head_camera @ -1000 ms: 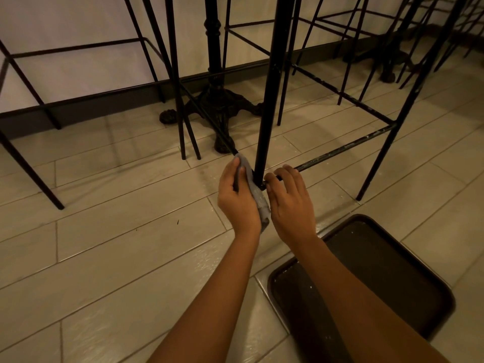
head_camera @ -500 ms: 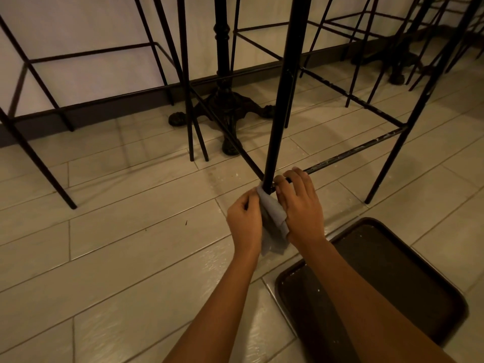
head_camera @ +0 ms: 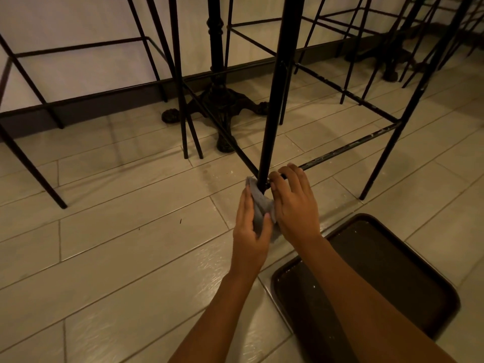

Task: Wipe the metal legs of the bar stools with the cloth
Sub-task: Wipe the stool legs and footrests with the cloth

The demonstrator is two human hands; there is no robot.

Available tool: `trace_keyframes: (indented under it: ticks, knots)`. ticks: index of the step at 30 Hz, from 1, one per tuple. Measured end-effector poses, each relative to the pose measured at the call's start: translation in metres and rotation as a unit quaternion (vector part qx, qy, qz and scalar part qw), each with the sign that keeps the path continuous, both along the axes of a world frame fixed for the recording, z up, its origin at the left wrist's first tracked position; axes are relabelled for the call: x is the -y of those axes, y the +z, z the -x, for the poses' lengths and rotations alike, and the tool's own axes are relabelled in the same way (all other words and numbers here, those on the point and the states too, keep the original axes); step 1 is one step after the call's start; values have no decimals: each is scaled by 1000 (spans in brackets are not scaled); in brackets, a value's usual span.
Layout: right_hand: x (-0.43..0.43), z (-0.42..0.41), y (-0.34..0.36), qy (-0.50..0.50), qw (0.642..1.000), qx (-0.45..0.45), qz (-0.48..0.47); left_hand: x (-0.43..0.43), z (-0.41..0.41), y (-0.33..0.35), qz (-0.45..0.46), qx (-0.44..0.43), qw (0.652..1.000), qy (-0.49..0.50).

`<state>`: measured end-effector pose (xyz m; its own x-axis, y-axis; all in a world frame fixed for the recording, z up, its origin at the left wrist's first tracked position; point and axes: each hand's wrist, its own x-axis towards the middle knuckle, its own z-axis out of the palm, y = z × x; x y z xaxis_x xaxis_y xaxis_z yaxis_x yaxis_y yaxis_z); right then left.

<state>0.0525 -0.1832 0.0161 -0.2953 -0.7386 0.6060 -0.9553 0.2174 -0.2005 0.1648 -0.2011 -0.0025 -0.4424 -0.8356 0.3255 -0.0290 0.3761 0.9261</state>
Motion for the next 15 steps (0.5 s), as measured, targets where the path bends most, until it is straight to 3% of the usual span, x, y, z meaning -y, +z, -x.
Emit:
trace_keyframes:
  ticks: [8, 15]
  knots:
    - [1, -2, 0, 0, 1000, 23, 12, 9, 1, -3, 14, 15, 992, 122]
    - [1, -2, 0, -4, 1000, 22, 17, 8, 4, -1, 16, -14, 992, 126]
